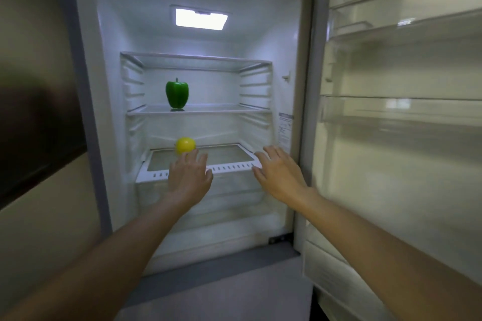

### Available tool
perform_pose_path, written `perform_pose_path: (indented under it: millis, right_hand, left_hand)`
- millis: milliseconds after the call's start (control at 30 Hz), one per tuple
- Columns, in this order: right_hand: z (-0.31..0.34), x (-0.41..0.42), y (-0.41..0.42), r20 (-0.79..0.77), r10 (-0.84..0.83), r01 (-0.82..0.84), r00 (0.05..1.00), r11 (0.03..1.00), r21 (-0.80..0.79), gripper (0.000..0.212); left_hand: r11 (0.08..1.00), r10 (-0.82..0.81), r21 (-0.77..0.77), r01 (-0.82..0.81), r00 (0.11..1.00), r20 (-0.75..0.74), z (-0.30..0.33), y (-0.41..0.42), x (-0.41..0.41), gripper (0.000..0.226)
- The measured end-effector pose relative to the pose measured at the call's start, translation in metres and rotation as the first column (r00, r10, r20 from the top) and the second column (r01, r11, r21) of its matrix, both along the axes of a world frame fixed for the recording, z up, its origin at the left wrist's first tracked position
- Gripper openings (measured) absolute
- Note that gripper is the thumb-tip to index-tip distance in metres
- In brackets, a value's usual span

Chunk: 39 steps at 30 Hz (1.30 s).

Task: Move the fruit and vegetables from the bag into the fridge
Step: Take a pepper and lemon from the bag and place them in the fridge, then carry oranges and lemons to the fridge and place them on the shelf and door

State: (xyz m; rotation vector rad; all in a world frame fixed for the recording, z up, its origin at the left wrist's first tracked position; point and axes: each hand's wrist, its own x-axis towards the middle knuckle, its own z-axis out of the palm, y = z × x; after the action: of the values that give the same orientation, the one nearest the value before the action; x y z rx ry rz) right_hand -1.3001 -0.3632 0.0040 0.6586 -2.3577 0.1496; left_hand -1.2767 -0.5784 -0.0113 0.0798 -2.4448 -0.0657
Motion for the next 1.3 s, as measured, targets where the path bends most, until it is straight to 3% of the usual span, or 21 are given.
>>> perform_pose_path:
  millis: [267, 467, 733, 900, 1067, 1300]
  right_hand:
    - [-0.055, 0.075, 0.02, 0.089, -0.225, 0.227, 0.97, 0.974, -0.02, 0.051]
    - [-0.078, 0.142, 0.054, 0.104, -0.346, 0.348, 0.932, 0.937, -0.001, 0.051]
    - [-0.063, 0.232, 0.15, -0.01, -0.552, 0.552, 0.834, 0.834, -0.018, 0.044]
    - [-0.075, 0.333, 0.224, -0.032, -0.675, 0.674, 0.738, 0.738, -0.023, 0.045]
    - [-0.092, 0.47, 0.325, -0.017, -0.799, 0.799, 0.601, 0.6, 0.026, 0.044]
    - [-0.1, 0.67, 0.437, 0.076, -0.927, 0.93, 0.366, 0.368, 0.004, 0.043]
  left_hand:
    - [0.97, -0.237, -0.041, 0.239, 0.971, 0.039, -0.065, 0.033, 0.056, 0.038]
    - [0.931, -0.365, -0.001, 0.366, 0.927, 0.085, -0.071, 0.068, 0.091, 0.04]
    - [0.814, -0.579, -0.067, 0.578, 0.816, 0.007, -0.043, 0.157, 0.146, 0.034]
    - [0.734, -0.678, -0.032, 0.679, 0.734, 0.022, -0.062, 0.242, 0.2, 0.037]
    - [0.611, -0.79, 0.033, 0.791, 0.607, 0.083, -0.077, 0.352, 0.288, 0.046]
    - [0.325, -0.943, 0.039, 0.945, 0.32, 0.09, -0.083, 0.504, 0.436, 0.04]
